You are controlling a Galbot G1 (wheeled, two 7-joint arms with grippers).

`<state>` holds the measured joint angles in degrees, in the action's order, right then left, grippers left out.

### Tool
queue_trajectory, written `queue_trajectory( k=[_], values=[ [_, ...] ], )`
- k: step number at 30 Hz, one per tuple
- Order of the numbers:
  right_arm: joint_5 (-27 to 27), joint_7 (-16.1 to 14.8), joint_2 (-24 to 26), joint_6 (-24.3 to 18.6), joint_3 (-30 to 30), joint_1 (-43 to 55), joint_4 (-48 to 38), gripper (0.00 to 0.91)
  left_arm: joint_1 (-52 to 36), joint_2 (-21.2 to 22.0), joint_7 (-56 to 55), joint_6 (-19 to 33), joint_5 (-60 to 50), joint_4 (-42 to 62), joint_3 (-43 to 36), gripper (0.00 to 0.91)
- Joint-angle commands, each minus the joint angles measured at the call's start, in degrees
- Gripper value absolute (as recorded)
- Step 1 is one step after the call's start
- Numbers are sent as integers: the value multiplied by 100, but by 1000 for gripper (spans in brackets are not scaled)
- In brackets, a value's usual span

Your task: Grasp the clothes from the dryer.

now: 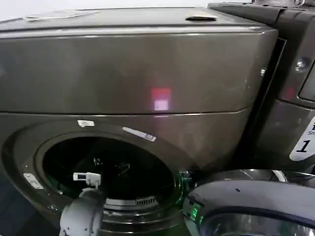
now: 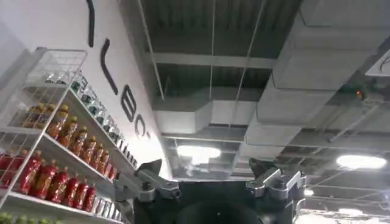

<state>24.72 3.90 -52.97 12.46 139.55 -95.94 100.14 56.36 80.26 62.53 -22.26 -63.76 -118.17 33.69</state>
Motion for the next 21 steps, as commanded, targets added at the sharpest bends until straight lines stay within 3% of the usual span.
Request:
queue_trajectory(
  k=[1, 8, 21],
  values=[
    [-5, -3, -22, -18, -7, 9, -8, 907, -670, -225, 1474, 3925, -836, 264, 5, 907],
    [-4, -4, -10, -37, 8, -31, -48, 907, -941, -420, 1480, 4351, -809, 640, -218, 907],
    [-22, -23, -43, -73, -85, 29, -113, 907, -1085, -931, 1481, 4393, -782, 1202, -566, 907]
  ],
)
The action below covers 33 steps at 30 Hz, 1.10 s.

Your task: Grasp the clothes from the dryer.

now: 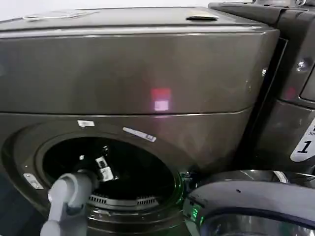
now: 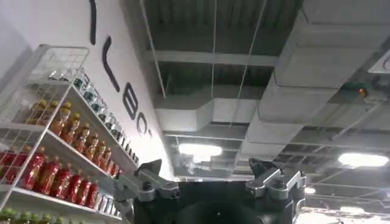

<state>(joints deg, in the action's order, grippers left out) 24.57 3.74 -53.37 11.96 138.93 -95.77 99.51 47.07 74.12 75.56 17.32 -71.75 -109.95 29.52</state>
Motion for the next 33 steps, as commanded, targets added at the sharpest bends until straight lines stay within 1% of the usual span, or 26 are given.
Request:
queue_trajectory(
  k=[1, 5, 13, 19, 33],
  values=[
    [-11, -5, 5, -26, -28, 25, -50, 907, -174, -358, 179, 419, 42, 429, -167, 907],
    [-16, -4, 12, -19, -65, 57, -24, 907, -223, -432, 179, 367, 160, 618, -216, 907],
    [-32, -2, 37, -18, -71, 63, -43, 907, -275, -390, 178, 291, 350, 956, -293, 907],
    [-40, -3, 33, -22, -90, 74, -40, 907, -424, -349, 177, 267, 239, 1337, -448, 907],
    [-145, -3, 56, -26, -187, 134, -79, 907, -396, -273, 169, 72, 151, 1904, -544, 907]
  ],
)
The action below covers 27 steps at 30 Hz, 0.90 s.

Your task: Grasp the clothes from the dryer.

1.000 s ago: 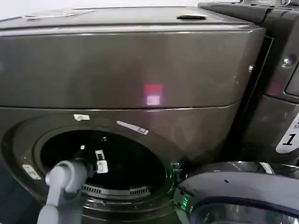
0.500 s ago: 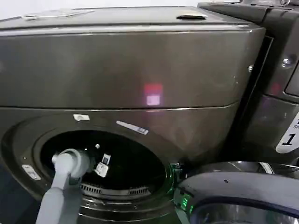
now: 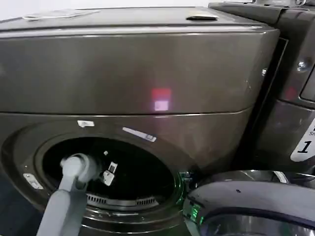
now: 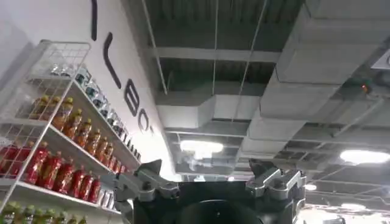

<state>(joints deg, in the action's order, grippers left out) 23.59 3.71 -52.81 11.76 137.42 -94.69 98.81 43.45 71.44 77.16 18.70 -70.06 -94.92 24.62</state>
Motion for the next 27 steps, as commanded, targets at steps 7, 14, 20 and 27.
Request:
queue_trajectory(
  k=[7, 14, 20, 27],
  values=[
    [-51, 0, -9, -9, -46, 41, -12, 907, -121, 34, 8, -142, 4, 691, -159, 907],
    [-52, 1, -8, -10, -47, 35, -11, 907, -220, 107, 10, -144, 33, 1065, -230, 114],
    [-51, 4, -3, -8, -45, 32, -10, 907, -261, 108, 8, -173, 48, 1309, -233, 0],
    [-52, 3, -9, -9, -42, 34, -17, 907, -286, 126, 2, -377, 74, 1469, -242, 0]
  ],
)
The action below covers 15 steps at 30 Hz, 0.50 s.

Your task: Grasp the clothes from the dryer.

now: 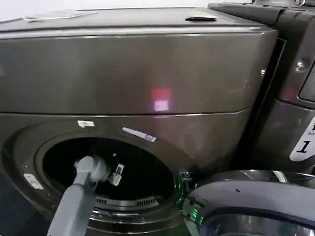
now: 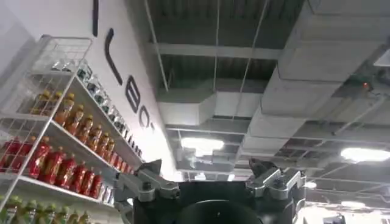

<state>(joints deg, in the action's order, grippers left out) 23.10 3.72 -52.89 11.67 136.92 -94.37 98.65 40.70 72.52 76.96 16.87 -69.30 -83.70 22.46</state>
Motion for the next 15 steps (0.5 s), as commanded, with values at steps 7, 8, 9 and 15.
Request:
queue_trajectory(
  k=[7, 8, 9, 15],
  values=[
    [4, 2, -14, 8, 28, -10, -22, 907, -173, 54, -541, -977, 546, 220, -132, 0],
    [3, -1, -18, 11, 26, -9, -18, 907, -218, 77, -733, -1107, 601, 190, -137, 0],
    [4, -2, -23, 12, 23, -9, -17, 907, -252, 101, -965, -1121, 670, 186, -144, 0],
    [0, 2, -42, 21, 17, -9, -18, 907, -514, 266, -2709, -1808, 1431, 80, -176, 0]
  ],
)
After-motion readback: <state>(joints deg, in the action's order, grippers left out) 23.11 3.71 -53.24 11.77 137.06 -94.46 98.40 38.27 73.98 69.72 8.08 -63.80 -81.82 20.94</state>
